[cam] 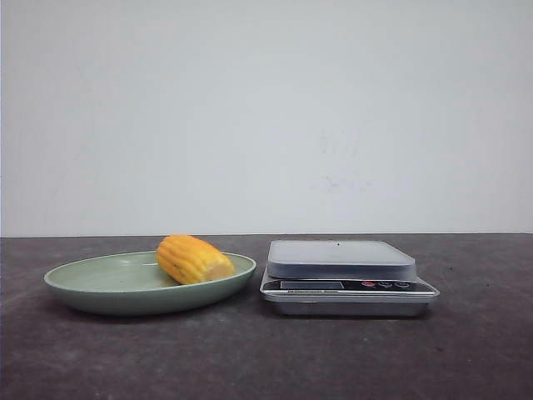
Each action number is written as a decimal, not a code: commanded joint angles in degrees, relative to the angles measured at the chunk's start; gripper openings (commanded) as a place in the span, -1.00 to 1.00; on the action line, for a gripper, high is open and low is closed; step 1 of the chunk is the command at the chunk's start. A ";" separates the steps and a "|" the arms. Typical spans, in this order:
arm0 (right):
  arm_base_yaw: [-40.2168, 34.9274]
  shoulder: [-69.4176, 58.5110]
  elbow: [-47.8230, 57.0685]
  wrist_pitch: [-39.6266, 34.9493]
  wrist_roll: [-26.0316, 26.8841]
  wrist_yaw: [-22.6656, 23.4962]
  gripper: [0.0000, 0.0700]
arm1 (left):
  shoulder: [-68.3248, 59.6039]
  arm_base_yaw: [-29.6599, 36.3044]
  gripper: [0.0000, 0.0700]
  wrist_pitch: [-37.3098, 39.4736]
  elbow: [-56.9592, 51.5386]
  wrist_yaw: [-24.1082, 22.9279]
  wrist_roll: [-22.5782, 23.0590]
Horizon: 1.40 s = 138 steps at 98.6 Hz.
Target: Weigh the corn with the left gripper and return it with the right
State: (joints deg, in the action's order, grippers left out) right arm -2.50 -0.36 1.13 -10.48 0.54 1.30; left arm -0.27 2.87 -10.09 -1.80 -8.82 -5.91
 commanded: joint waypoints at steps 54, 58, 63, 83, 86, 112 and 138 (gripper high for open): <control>-0.04 0.13 -0.39 1.66 0.55 -0.17 -0.95 | 0.09 -0.07 -0.96 -0.42 0.94 0.00 0.48; -0.04 0.13 -0.39 1.64 0.55 -0.17 -0.95 | 0.09 -0.07 -0.96 -0.42 0.94 0.00 0.48; -0.04 0.13 -0.39 1.64 0.55 -0.20 -0.95 | 0.09 -0.07 -0.96 -0.42 0.94 0.00 0.48; -0.04 0.13 -0.39 1.64 0.55 -0.20 -0.95 | 0.09 -0.07 -0.96 -0.42 0.94 0.00 0.48; -0.04 0.13 -0.39 1.64 0.55 -0.17 -0.95 | 0.09 -0.07 -0.96 -0.42 0.94 0.00 0.48; -0.04 0.13 -0.39 1.64 0.55 -0.17 -0.95 | 0.09 -0.07 -0.96 -0.42 0.94 0.00 0.48; -0.04 0.13 -0.39 1.64 0.55 -0.20 -0.95 | 0.09 -0.07 -0.96 -0.42 0.94 0.00 0.48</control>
State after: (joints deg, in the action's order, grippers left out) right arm -2.50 -0.30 0.97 -9.58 0.69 1.28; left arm -0.27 2.87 -10.09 -1.80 -8.82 -5.91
